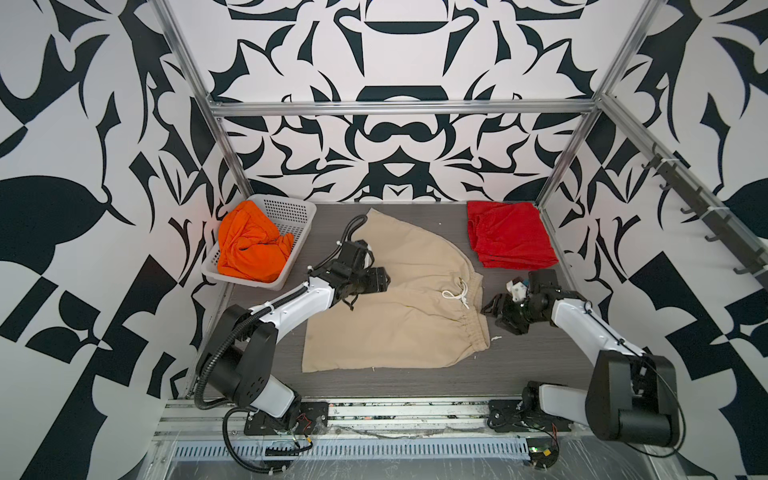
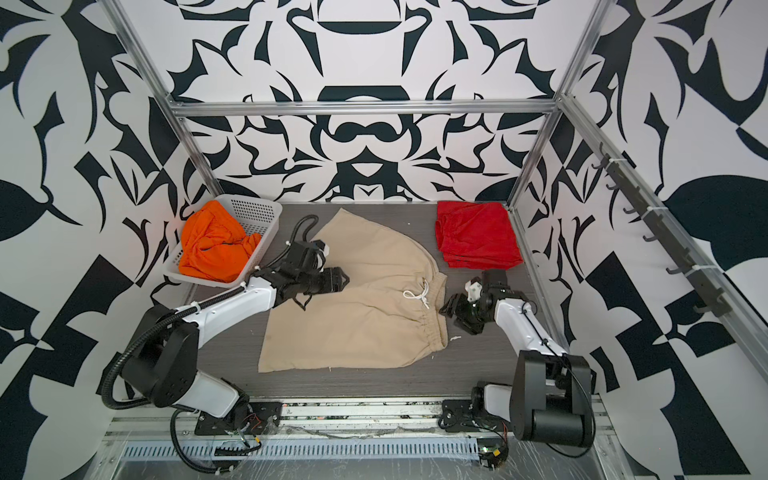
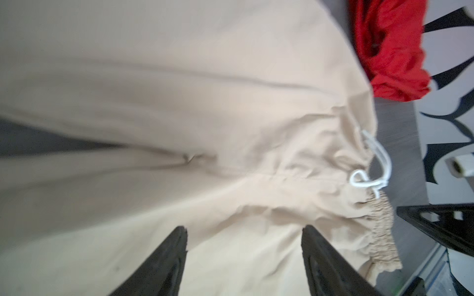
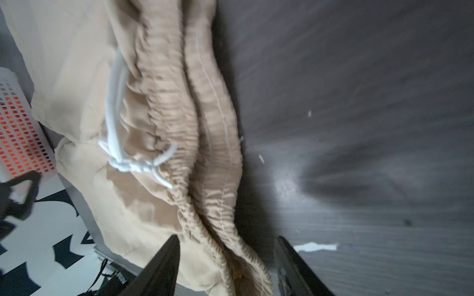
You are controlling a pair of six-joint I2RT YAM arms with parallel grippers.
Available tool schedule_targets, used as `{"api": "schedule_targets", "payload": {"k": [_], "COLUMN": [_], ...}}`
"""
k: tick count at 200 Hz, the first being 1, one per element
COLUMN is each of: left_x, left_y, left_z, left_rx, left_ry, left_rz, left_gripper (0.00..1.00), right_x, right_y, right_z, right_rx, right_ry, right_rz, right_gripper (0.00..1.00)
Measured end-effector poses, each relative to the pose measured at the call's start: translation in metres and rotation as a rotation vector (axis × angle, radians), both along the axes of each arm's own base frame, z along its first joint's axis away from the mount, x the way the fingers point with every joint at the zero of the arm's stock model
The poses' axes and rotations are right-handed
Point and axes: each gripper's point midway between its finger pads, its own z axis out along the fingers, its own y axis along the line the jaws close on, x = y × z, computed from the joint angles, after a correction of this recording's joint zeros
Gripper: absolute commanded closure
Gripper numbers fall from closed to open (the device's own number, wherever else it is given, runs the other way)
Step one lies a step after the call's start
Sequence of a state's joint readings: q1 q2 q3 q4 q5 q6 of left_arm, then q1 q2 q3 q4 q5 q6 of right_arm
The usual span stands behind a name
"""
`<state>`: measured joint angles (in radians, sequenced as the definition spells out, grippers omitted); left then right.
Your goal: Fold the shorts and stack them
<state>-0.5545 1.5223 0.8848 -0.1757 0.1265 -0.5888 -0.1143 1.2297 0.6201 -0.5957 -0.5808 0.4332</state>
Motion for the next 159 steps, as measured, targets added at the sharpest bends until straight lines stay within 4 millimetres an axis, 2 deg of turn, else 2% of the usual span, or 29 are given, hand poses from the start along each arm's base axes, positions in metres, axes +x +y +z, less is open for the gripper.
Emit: {"api": "schedule_targets", "payload": {"k": [20,47,74,110,117,147,159], "left_x": [-0.017,-0.021,-0.016,-0.006,-0.002,0.015,0.024], "left_y": [0.011,0.017,0.022,0.043,0.045,0.051,0.051], "left_z": [-0.023,-0.028,-0.030,-0.056,-0.055,-0.056,-0.057], "left_rx": [0.018,0.008,0.013,0.051,0.046,0.039,0.030], "left_ry": [0.071,0.085,0.089,0.156,0.151,0.138,0.126], "left_rz": [0.038,0.082,0.135,0.242,0.256,0.301,0.314], "left_gripper": [0.26,0.26,0.26,0.27,0.27,0.27,0.27], "right_x": [-0.011,-0.023,-0.033,-0.039,-0.040,-0.034,-0.027], "right_y": [0.008,0.018,0.024,0.022,0.021,0.007,0.003], "right_z": [-0.001,-0.004,-0.015,-0.025,-0.026,-0.015,-0.006], "right_rx": [0.047,0.067,0.010,-0.066,-0.079,-0.170,-0.193], "right_ry": [0.009,0.022,0.059,0.089,0.093,0.066,0.029], "right_rz": [0.004,0.021,0.056,0.081,0.080,0.056,0.046], "right_gripper": [0.37,0.37,0.36,0.35,0.34,0.33,0.28]}}
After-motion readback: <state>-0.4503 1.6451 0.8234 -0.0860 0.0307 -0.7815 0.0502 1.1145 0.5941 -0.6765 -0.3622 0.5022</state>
